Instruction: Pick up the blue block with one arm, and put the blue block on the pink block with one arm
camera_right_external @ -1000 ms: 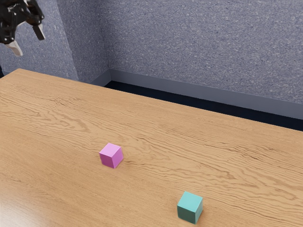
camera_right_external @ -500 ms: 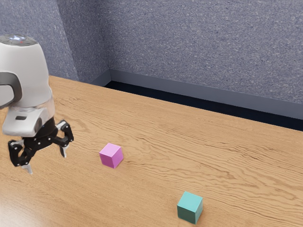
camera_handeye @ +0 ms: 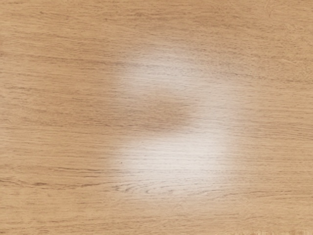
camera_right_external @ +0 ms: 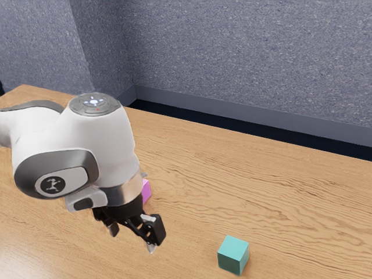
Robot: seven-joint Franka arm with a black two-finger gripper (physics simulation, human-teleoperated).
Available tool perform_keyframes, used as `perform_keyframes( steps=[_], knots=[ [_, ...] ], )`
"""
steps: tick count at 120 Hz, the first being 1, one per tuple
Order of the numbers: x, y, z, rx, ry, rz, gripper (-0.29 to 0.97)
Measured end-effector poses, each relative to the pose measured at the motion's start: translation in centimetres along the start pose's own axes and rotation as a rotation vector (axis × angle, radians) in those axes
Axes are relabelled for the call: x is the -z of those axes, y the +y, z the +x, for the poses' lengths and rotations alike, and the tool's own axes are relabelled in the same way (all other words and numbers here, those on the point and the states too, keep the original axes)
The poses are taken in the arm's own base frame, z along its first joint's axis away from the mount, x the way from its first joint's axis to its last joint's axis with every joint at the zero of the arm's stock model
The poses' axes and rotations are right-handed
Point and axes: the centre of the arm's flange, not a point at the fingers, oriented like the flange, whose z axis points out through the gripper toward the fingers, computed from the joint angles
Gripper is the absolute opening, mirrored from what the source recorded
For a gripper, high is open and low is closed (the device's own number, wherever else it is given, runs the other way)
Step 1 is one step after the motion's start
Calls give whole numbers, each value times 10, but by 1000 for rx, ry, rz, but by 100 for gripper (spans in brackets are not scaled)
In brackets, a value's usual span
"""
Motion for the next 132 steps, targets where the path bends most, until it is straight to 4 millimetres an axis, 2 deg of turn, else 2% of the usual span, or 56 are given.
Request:
perform_keyframes(
  steps=[19,29,44,70,103,132],
  knots=[
    [-11,-38,1,-203,-41,96,68],
    [-16,-58,0,-252,-39,177,68],
    [-21,-77,-14,-269,-35,250,68],
    [-56,-106,-46,-309,10,189,68],
    [-74,-122,-78,-207,67,172,68],
    [-116,-131,-109,-101,128,139,68]
  ],
)
